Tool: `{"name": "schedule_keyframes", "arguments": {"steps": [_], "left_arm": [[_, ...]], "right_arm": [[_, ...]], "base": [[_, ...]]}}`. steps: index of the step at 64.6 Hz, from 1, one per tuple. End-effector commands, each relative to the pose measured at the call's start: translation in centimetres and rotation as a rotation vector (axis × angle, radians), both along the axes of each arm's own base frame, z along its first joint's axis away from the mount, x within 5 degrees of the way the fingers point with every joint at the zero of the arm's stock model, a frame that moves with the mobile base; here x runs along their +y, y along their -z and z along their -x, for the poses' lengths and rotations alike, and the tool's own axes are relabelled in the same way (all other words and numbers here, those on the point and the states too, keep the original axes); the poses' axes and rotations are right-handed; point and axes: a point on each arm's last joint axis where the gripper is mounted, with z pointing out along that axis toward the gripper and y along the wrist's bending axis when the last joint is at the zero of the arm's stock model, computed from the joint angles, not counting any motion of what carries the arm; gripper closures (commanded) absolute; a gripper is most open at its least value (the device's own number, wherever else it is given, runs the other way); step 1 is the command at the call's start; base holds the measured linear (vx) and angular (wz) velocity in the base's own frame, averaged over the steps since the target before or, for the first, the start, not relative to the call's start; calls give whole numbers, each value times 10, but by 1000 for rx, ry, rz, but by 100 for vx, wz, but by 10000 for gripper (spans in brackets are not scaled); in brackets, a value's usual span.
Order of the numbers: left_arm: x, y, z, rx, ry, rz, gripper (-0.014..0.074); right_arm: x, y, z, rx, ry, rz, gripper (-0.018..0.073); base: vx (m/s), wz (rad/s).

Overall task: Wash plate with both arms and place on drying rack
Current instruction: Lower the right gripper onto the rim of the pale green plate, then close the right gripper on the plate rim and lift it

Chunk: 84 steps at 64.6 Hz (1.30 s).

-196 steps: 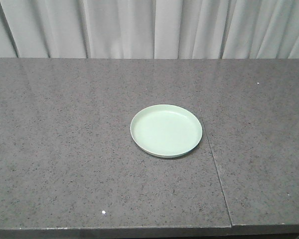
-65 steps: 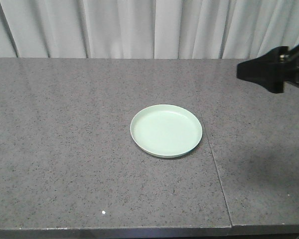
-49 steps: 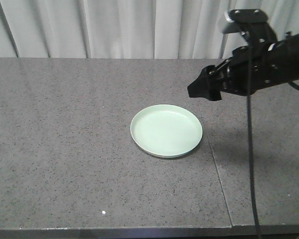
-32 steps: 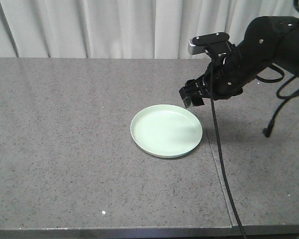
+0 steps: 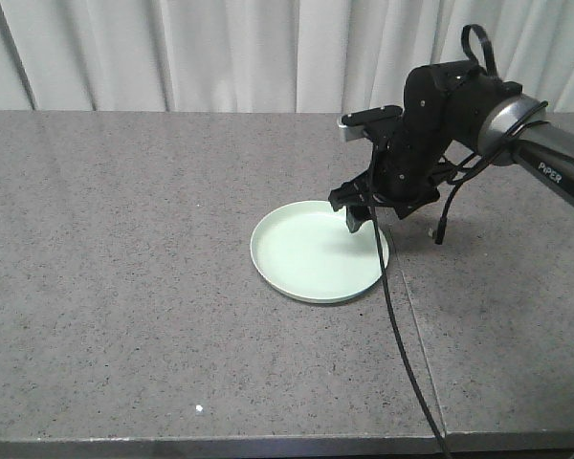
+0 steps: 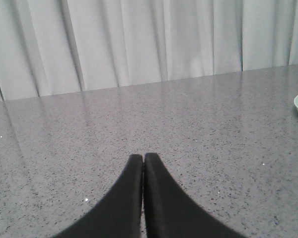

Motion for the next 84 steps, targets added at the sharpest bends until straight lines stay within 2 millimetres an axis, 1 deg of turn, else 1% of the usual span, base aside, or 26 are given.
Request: {"name": "schedule_keyframes", "arguments": {"steps": [1, 9, 19, 33, 38, 43, 55, 62, 66, 71, 74, 75, 77, 78, 82, 83, 84], "left_arm": [[0, 0, 0, -60, -1, 12, 602], [0, 0, 0, -60, -1, 12, 602], [0, 0, 0, -60, -1, 12, 602], [0, 0, 0, -60, -1, 12, 602], [0, 0, 0, -60, -1, 12, 602], [0, 0, 0, -60, -1, 12, 602], [0, 0, 0, -60, -1, 12, 602], [0, 0, 0, -60, -1, 12, 602], [0, 0, 0, -60, -1, 12, 602], [0, 0, 0, -60, -1, 12, 602], [0, 0, 0, -60, -1, 12, 602], [0, 0, 0, -60, -1, 12, 602], [0, 0, 0, -60, -1, 12, 602], [0, 0, 0, -60, -1, 12, 602], [0, 0, 0, -60, -1, 12, 602], [0, 0, 0, -60, -1, 12, 602], [0, 0, 0, -60, -1, 12, 602]], "right_arm": [[-3, -27, 1, -68, 11, -1, 24], [-3, -19, 0, -42, 10, 7, 24], [-3, -18, 0, -35, 11, 9, 30], [-3, -6, -1, 11, 9, 23, 99], [-3, -5, -1, 12, 9, 23, 164], [-3, -5, -1, 12, 9, 23, 257], [-3, -5, -1, 13, 8, 24, 566], [-2, -8, 0, 8, -2, 19, 570], [-2, -14, 1, -9, -2, 9, 568], [-3, -31, 5, -57, -4, -5, 568], [-4, -48, 10, -100, -9, -21, 568], [-5, -57, 13, -120, -15, -28, 567], [-5, -66, 16, -143, -20, -39, 567], [-6, -77, 20, -166, -24, -49, 567], [-7, -105, 32, -237, -44, -88, 565], [-8, -116, 37, -265, -48, -103, 565], [-8, -120, 39, -275, -50, -108, 565]], "base": [[0, 0], [0, 0], [0, 0], [0, 0], [0, 0], [0, 0], [0, 0], [0, 0], [0, 0], [0, 0], [0, 0], [0, 0], [0, 0], [0, 0], [0, 0], [0, 0], [0, 0]]}}
